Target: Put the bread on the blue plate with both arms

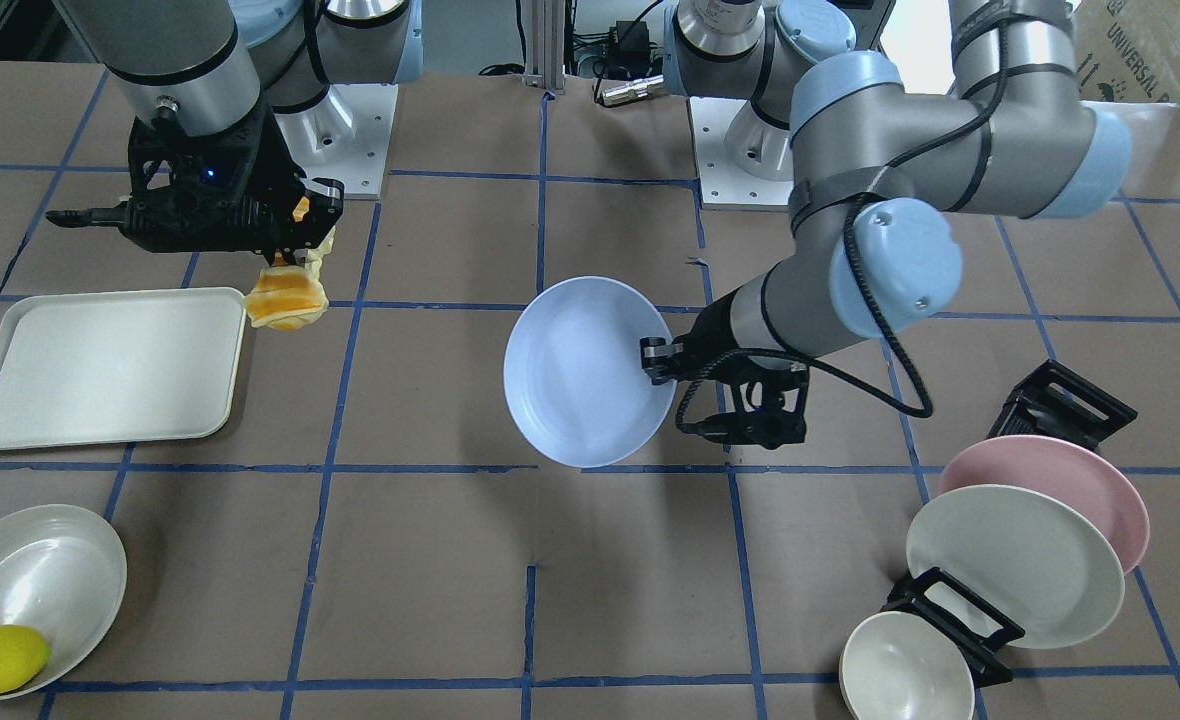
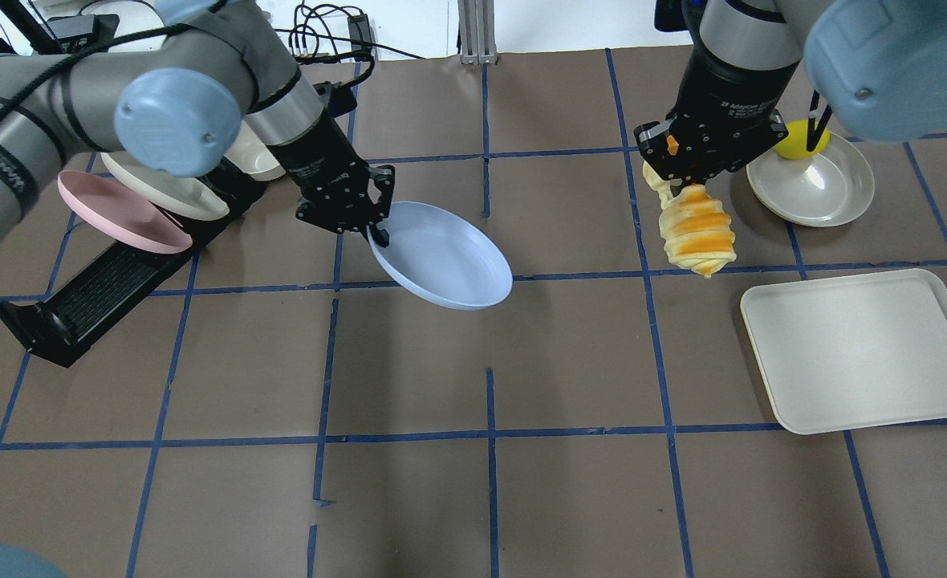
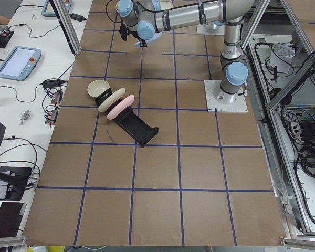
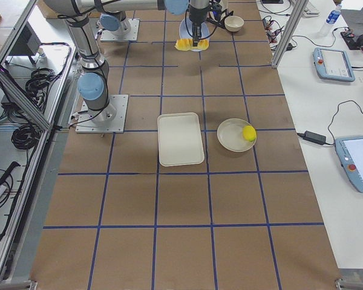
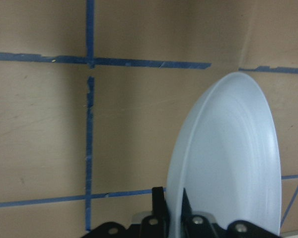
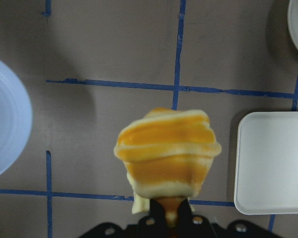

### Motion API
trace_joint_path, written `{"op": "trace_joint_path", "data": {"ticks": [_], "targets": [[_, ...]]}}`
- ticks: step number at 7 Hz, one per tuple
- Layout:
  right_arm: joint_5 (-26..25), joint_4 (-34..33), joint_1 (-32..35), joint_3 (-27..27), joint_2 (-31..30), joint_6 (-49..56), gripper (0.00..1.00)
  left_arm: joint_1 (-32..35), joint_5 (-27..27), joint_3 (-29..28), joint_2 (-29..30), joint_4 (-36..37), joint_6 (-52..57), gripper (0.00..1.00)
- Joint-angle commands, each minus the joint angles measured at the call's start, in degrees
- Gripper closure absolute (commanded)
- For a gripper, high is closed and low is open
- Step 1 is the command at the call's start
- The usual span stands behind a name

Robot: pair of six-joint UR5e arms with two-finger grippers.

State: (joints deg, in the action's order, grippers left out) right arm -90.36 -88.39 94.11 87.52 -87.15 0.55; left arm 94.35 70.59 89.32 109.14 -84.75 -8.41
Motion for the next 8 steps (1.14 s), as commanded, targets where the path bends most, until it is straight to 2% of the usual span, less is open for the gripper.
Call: {"op": "trace_joint_path", "data": {"ticks": [1,2,3,4,5,6,7,8], "targets": [[0.4,-0.9,0.4,0.3,1.1,-0.5,0.96,3.1,-1.6,0.2,5.4,8.1,-2.6,0.98],[1.6,-1.9,0.7,0.7,1.8,-0.7,0.96,3.1,-1.6,0.3,7.1,11.9,-2.7,0.98],[1.7,-6.3,0.8,1.9,2.3,-1.7,0.96,3.0,-2.3,0.5,8.8,13.8,-3.4,0.98],[1.6,-9.9,0.8,3.1,3.2,-1.7,0.96,3.1,-4.6,0.5,9.3,13.9,-3.7,0.97],[1.6,-10.7,1.0,4.1,3.7,-1.8,0.96,3.1,-4.6,0.8,9.6,13.9,-3.6,0.93],[1.2,-18.3,2.2,5.5,4.3,-4.4,0.96,3.1,-4.0,1.1,9.5,13.9,-3.4,0.63],[0.7,-21.7,2.8,6.8,5.1,-5.0,0.96,2.5,-3.6,1.1,9.1,13.9,-2.8,0.22],[0.7,-21.6,3.1,6.9,5.2,-4.4,0.96,1.3,-3.5,0.7,8.3,13.9,-2.7,0.17]]}}
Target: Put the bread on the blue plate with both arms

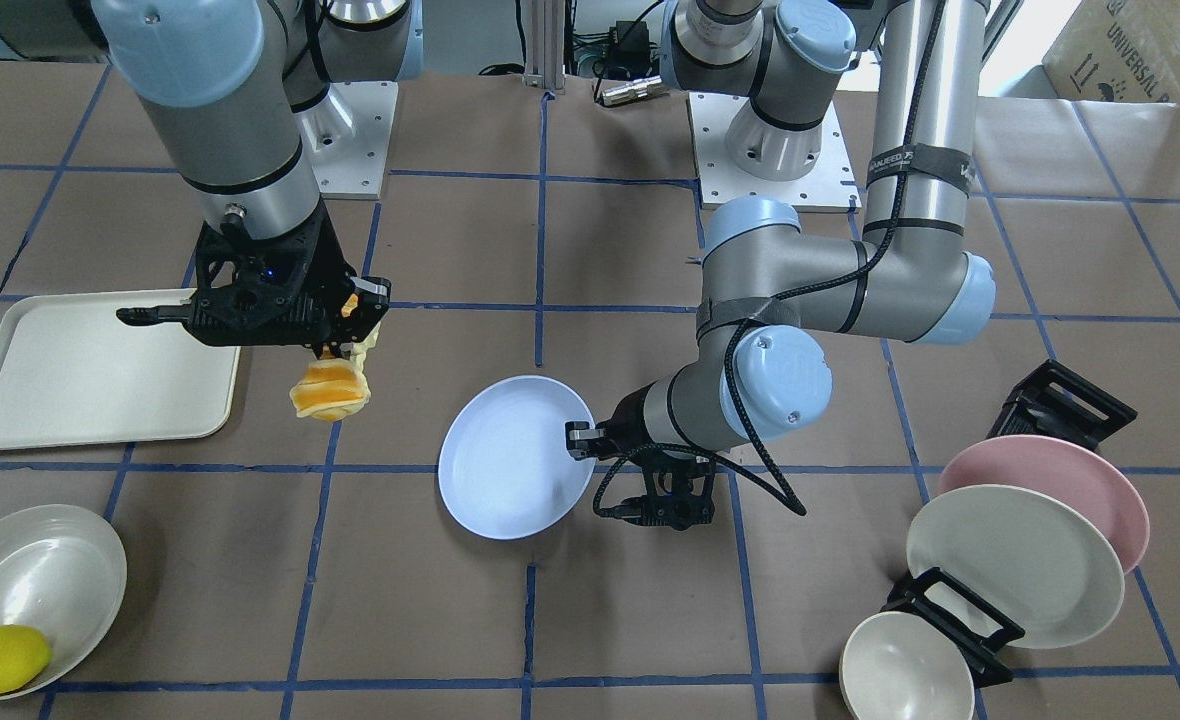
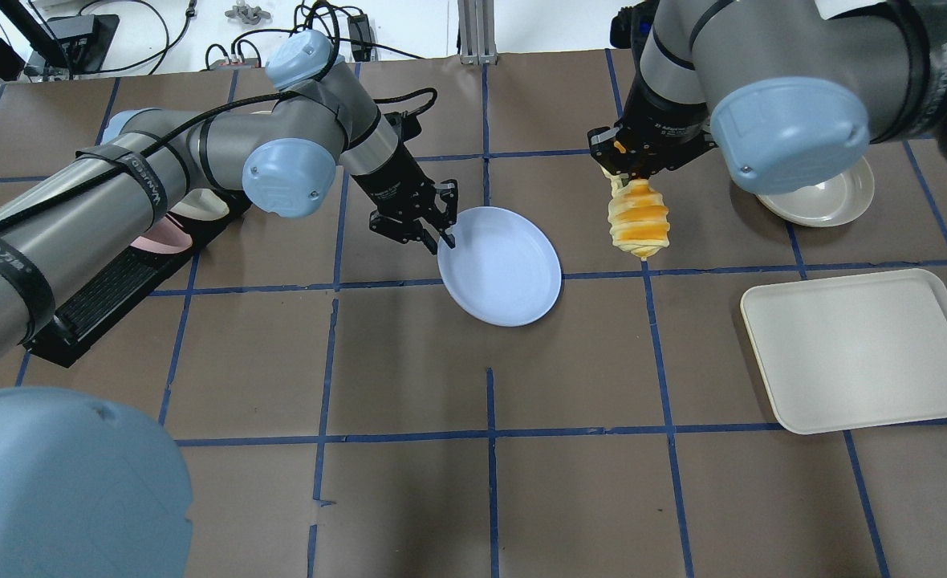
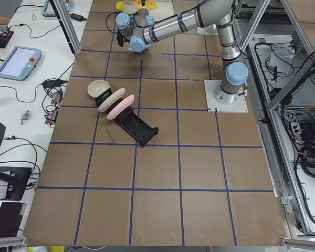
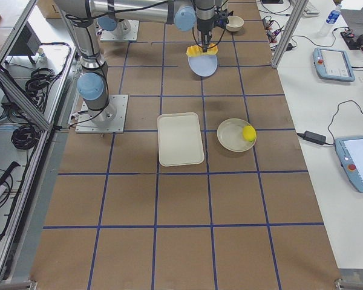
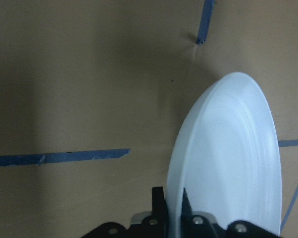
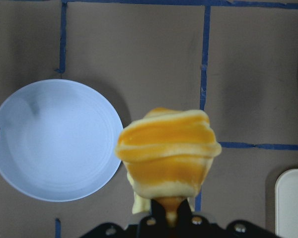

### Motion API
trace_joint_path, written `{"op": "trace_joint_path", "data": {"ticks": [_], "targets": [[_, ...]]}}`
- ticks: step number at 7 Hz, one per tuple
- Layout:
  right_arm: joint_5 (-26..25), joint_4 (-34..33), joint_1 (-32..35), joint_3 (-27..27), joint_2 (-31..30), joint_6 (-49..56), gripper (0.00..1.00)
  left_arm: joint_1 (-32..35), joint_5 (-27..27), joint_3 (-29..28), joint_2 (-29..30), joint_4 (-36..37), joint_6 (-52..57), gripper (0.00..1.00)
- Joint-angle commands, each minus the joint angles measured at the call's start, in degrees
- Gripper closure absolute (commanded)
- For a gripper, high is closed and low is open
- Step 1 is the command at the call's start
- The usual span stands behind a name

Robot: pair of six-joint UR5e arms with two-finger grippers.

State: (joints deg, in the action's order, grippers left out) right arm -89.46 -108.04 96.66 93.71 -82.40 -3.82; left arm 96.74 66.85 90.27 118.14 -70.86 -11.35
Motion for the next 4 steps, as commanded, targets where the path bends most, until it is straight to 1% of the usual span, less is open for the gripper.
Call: {"op": "trace_joint_path", "data": {"ticks": [1,2,3,4], "targets": [[0.5,-1.6,0.6,0.9,0.6,0.2,0.96,-1.8,0.4,-0.4,-1.4,-0.3,0.4,0.16],[1.8,-1.1,2.3,0.9,1.9,0.4,0.96,-2.6,3.9,-0.4,-3.6,-0.8,0.4,0.13],[2.4,-2.1,5.8,0.2,4.8,0.2,0.96,-3.1,9.9,-0.3,-8.1,-1.4,0.5,0.08],[2.4,-5.7,8.9,0.2,7.9,0.0,0.96,-3.1,17.6,-0.2,-13.8,-5.8,0.5,0.08]]}}
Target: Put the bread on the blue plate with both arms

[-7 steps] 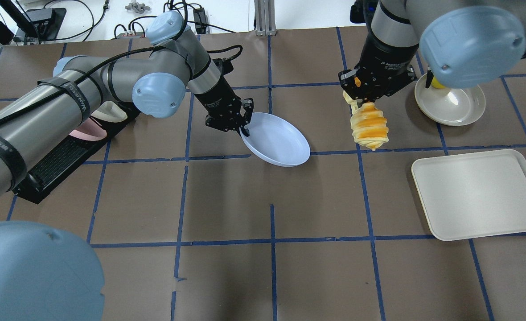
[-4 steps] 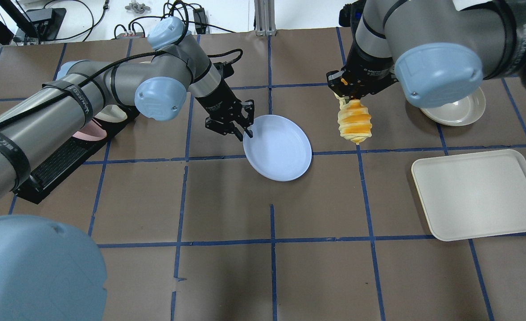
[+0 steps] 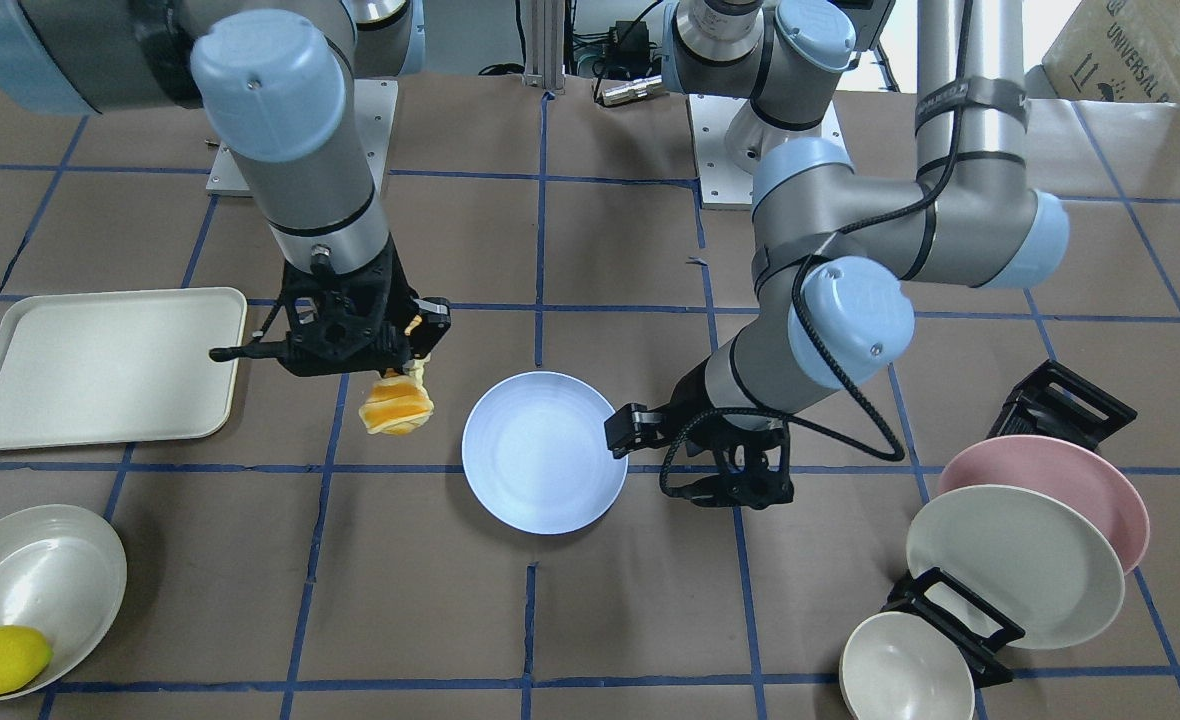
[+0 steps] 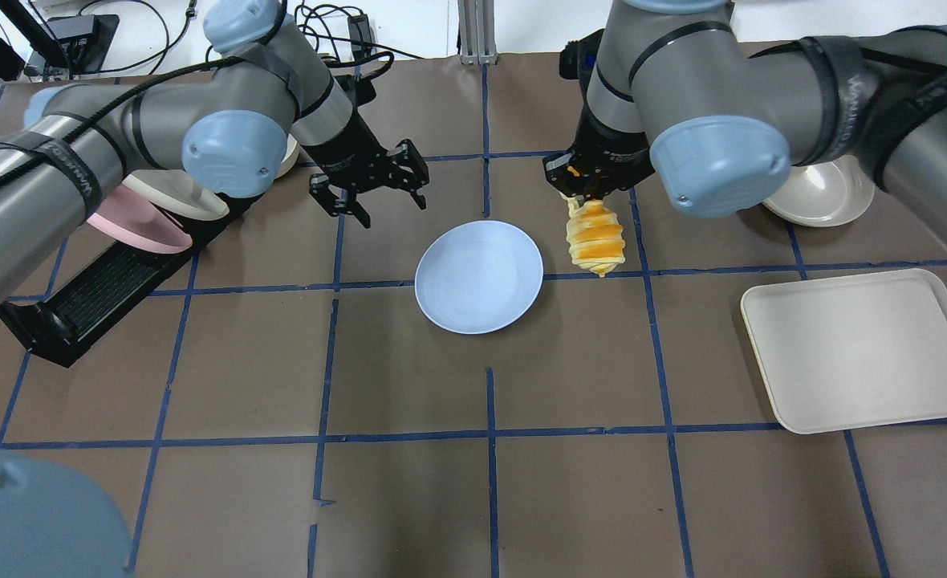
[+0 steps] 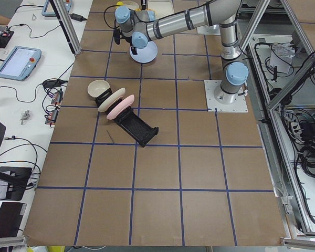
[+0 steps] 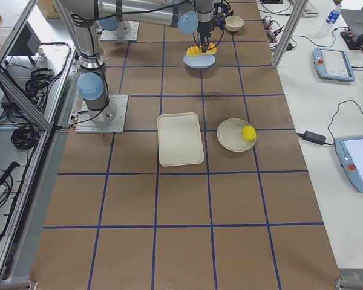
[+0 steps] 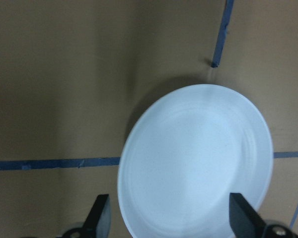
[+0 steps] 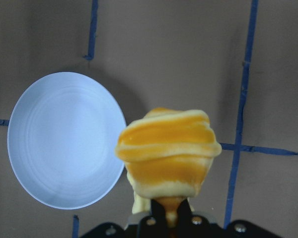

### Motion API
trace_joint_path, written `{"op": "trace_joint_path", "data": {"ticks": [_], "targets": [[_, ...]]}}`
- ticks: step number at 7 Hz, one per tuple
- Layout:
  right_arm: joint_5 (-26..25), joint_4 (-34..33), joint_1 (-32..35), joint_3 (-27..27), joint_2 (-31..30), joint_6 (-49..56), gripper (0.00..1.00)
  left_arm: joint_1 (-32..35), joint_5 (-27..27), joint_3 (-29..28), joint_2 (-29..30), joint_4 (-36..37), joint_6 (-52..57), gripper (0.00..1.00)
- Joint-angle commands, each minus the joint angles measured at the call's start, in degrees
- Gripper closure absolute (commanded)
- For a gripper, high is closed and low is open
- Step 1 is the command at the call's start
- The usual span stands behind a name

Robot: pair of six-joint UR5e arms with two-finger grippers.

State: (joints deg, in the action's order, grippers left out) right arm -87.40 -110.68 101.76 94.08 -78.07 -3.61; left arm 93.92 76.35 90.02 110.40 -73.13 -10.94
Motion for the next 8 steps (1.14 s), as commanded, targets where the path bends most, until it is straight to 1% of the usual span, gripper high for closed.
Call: {"op": "trace_joint_path", "data": {"ticks": [1,2,3,5,6,7,8], "targets": [[0.5,-6.7,6.3,-0.3,7.1,0.8,0.96,-0.8,14.0,-1.5,-10.4,-10.1,0.1,0.05],[0.6,-8.1,7.8,-0.4,10.0,4.5,0.96,-2.2,15.0,-2.1,-14.4,-14.1,0.4,0.01],[0.8,-9.2,9.0,-0.3,12.2,4.9,0.96,-4.1,15.1,-2.6,-17.4,-18.8,1.4,0.01],[0.8,-12.3,10.3,-0.1,16.0,9.0,0.96,-5.2,15.2,-2.8,-19.2,-19.7,2.1,0.01],[1.2,-13.0,10.2,0.0,16.5,12.5,0.96,-4.3,15.1,-3.2,-20.4,-20.7,2.0,0.01],[1.9,-13.2,10.2,0.0,16.5,12.8,0.96,-1.6,14.6,-2.1,-20.6,-20.8,2.1,0.01],[1.9,-13.2,10.1,-0.1,16.5,12.9,0.95,0.2,14.4,-2.6,-20.7,-20.8,2.2,0.01]]}}
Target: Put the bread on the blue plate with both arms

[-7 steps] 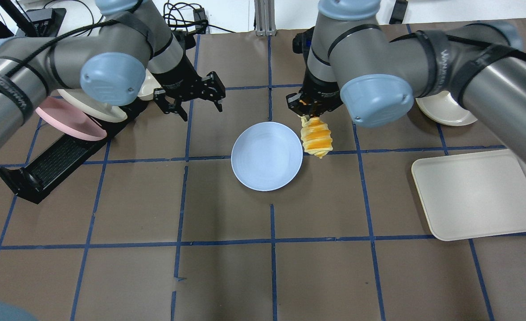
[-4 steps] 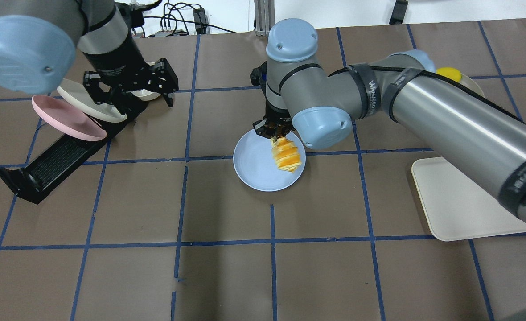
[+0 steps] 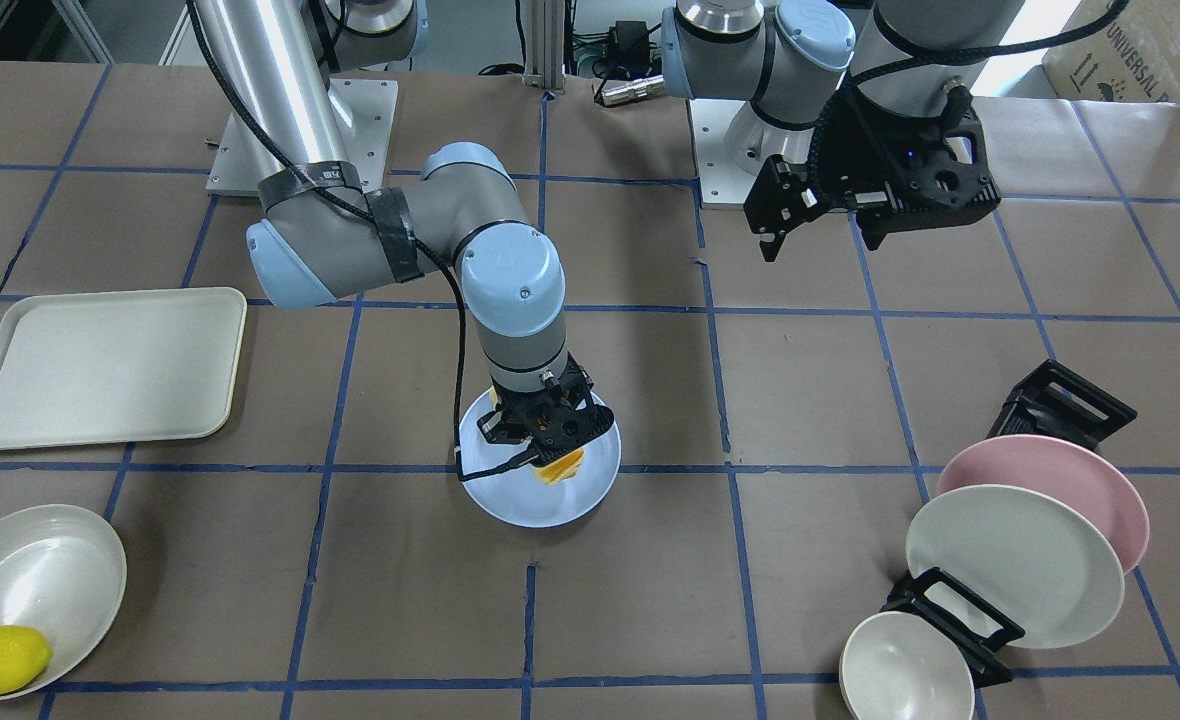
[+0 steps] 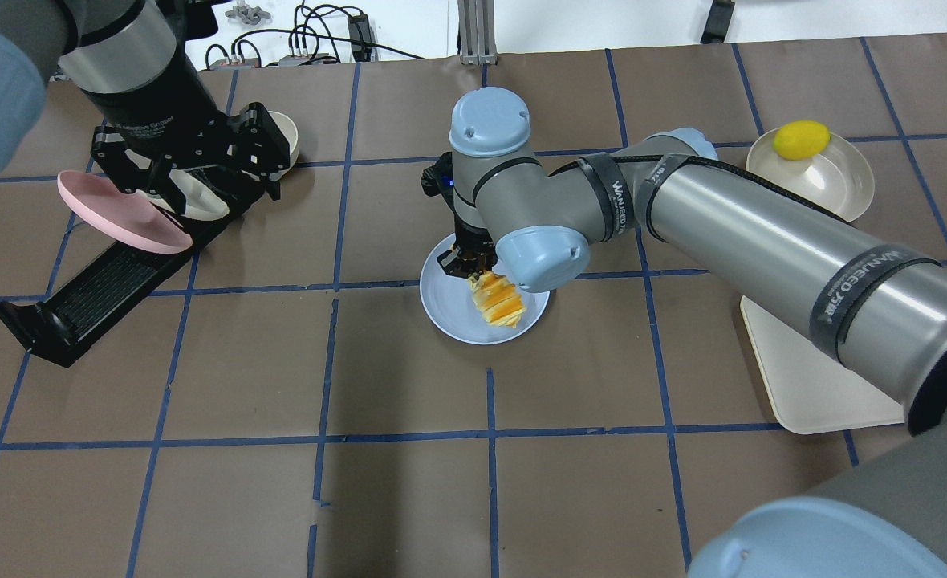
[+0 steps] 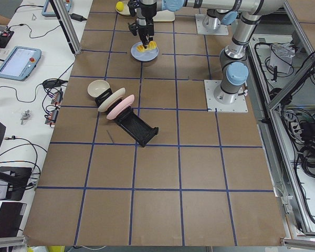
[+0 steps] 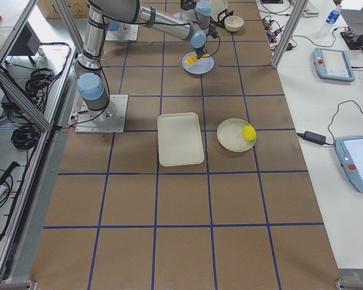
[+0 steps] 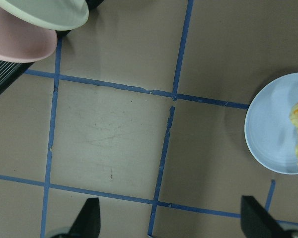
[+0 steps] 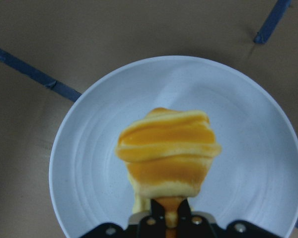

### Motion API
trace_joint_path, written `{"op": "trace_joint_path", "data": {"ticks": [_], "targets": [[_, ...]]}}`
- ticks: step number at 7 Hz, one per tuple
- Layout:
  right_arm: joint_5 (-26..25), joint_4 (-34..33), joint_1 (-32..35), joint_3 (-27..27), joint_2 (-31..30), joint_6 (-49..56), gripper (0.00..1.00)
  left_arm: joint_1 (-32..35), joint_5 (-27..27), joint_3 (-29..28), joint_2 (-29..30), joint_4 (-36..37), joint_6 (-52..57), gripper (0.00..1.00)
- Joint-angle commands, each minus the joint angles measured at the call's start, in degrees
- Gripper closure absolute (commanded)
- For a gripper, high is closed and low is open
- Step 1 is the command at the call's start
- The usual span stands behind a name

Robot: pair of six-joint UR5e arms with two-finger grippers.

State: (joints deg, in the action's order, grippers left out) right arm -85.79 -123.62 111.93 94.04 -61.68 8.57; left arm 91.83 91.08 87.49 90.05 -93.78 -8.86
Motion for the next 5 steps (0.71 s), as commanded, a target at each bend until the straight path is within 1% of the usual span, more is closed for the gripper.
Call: {"op": "trace_joint_path", "data": {"ticks": [1,2,3,4,5], "targets": [[0.3,-0.2,-0.1,-0.1,0.2,0.7,0.94,1.7,-0.4,-0.7,0.3,-0.2,4.1,0.01],[0.3,-0.4,0.0,0.3,0.1,0.8,0.22,1.6,-1.3,-1.0,0.7,-0.3,6.1,0.01],[0.4,-2.7,0.0,0.5,0.2,0.8,0.00,1.4,-1.3,-1.0,0.8,-0.4,6.6,0.01],[0.4,-2.8,0.0,0.6,0.2,0.9,0.00,0.7,-1.3,-1.1,0.8,-0.4,7.2,0.01],[0.4,-2.8,0.0,0.6,0.1,0.8,0.00,-1.7,-1.6,-1.0,0.9,-0.6,8.7,0.01]]}}
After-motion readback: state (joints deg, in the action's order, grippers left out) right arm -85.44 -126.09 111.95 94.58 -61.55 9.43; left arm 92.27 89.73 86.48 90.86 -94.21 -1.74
